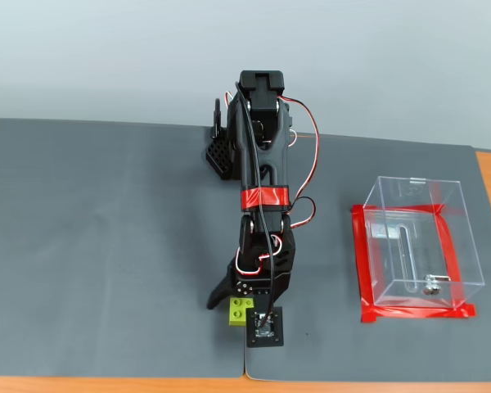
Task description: Pick the green lego block and place it into the transparent box
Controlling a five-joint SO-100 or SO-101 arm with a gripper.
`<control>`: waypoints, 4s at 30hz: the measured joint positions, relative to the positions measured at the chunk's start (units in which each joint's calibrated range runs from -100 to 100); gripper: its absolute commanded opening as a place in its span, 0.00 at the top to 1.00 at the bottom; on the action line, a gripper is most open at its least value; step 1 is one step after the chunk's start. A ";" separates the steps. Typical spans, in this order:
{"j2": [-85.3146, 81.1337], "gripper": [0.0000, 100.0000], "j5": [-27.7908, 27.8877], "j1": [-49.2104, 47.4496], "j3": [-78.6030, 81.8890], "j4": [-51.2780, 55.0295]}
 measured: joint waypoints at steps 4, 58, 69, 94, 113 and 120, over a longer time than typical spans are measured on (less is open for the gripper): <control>0.00 0.87 0.00 0.00 0.00 0.00; -34.75 0.91 -0.24 -21.59 -12.93 0.17; -34.83 0.90 -0.34 -37.73 -13.11 0.17; -23.96 0.90 -0.10 -43.99 -12.12 0.35; -22.60 0.75 -0.10 -45.84 -12.21 1.04; -22.60 0.75 -0.10 -45.84 -12.21 4.34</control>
